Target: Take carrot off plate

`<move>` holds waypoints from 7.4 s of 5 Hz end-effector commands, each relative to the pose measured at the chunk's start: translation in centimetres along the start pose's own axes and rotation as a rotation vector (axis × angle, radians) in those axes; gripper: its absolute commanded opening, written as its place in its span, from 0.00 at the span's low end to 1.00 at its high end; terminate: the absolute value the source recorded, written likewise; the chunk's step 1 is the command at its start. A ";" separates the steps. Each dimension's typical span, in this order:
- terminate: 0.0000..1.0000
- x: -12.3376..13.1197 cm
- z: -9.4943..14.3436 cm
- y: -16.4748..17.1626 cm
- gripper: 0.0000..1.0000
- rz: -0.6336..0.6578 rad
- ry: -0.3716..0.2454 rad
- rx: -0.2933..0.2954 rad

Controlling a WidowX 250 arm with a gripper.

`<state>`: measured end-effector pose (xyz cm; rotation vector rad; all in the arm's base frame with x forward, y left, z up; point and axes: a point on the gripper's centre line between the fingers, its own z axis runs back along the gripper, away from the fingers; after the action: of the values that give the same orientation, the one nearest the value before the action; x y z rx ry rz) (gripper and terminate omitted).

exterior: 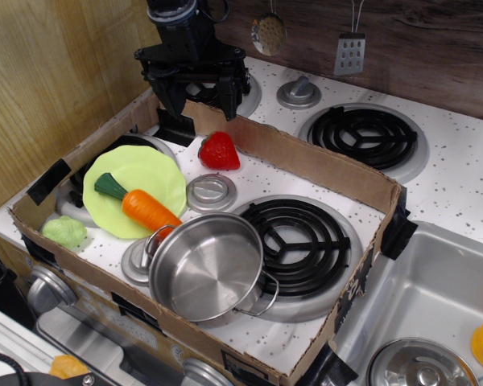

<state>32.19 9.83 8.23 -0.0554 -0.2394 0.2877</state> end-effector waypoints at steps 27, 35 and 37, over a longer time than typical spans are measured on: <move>0.00 -1.8 -0.3 -1.1 0.00 1.371 -0.338 0.206; 0.00 -1.0 0.1 -9.7 1.00 1.344 -0.345 0.219; 0.00 -1.0 1.5 -9.4 1.00 1.279 -0.274 0.241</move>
<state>32.43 1.12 7.82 0.1456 -0.3634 1.5911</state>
